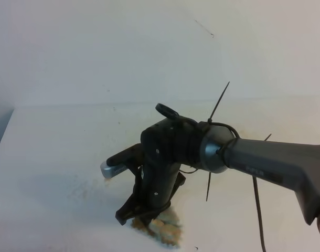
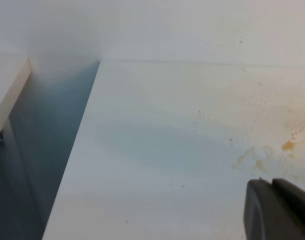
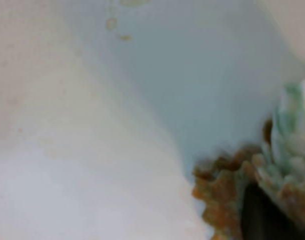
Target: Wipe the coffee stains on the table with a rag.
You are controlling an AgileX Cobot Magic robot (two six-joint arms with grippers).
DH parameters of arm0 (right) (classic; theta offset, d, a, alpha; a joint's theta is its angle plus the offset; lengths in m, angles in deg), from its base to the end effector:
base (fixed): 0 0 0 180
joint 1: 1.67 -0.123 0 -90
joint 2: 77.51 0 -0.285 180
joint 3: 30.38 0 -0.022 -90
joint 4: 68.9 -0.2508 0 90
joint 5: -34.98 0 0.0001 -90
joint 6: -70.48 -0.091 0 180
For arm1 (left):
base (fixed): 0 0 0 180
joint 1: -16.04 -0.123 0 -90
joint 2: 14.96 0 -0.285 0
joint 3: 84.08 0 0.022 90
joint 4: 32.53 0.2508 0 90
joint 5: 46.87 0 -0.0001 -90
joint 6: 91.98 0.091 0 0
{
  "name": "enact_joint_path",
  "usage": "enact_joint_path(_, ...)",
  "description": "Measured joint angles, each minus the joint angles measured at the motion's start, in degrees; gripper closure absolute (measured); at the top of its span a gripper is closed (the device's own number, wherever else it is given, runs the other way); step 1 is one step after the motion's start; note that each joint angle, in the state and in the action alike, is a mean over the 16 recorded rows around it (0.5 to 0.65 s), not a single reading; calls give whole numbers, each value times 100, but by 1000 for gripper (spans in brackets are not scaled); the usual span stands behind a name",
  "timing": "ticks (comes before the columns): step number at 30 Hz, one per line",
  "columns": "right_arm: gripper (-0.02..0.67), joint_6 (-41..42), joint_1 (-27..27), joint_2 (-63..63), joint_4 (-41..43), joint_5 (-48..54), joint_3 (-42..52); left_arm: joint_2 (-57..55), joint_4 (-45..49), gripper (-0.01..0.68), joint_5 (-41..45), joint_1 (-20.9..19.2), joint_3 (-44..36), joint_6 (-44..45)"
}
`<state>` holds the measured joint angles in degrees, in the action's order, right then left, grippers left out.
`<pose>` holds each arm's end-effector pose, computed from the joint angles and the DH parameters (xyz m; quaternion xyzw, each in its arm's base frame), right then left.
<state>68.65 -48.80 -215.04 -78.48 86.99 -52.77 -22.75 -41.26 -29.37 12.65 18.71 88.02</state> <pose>0.3091 0.3505 0.1410 -0.3410 0.9307 0.1110 0.0720 0.0545 -0.0009 0.1859 -0.0653 0.7760 -0.0448 0.6257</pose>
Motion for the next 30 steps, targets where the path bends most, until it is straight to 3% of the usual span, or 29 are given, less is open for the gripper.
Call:
enact_joint_path(11, 617, -157, 538, -2, 228, 251, -11, 0, 0, 673, 0, 0, 0, 0)
enact_joint_path(30, 617, 290, 2310, -6, 252, 395, -12, 0, 0, 673, 0, 0, 0, 0)
